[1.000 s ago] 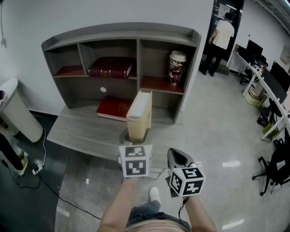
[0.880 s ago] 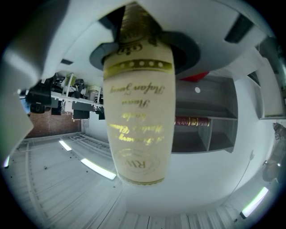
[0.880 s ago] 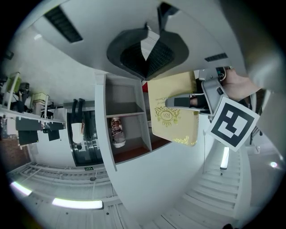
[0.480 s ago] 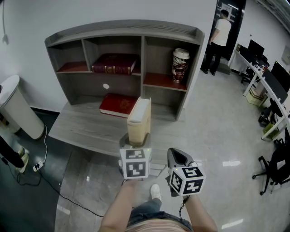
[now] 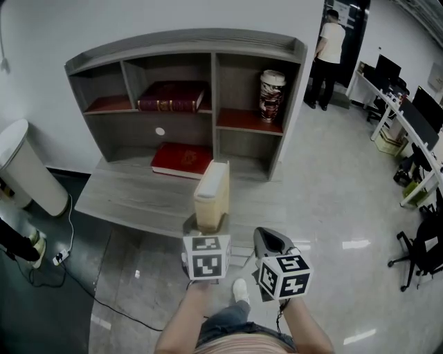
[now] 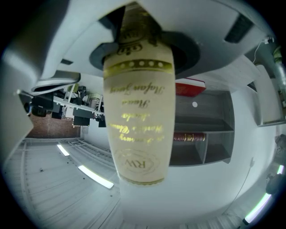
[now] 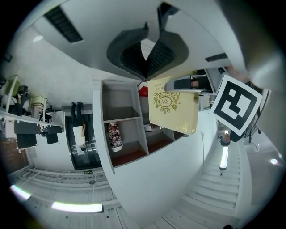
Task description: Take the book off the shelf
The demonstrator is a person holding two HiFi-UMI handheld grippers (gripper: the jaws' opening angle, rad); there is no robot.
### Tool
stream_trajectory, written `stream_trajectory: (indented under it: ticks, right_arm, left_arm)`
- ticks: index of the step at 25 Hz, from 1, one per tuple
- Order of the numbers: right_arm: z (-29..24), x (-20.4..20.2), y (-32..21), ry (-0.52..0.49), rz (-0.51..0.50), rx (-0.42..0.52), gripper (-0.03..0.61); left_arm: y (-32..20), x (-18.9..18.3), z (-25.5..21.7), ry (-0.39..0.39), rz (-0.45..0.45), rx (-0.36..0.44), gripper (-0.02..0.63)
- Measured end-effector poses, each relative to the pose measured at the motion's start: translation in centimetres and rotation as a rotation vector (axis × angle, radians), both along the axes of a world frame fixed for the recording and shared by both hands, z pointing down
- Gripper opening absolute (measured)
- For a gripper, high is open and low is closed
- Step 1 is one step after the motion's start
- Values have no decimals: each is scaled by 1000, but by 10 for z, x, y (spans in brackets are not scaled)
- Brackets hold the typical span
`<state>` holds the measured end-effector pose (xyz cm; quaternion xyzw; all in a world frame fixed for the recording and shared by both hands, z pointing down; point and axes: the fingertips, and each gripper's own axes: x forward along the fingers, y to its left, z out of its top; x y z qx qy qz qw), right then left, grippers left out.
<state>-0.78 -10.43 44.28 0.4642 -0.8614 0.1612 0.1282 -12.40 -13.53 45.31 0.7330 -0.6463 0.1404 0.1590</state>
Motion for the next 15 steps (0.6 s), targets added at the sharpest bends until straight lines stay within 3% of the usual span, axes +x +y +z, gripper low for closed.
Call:
stream_trajectory:
  ticks: [15]
  right_arm:
    - [11, -8, 15, 9, -26, -22, 8]
  left_arm:
    - [25, -8, 30, 17, -10, -73, 229]
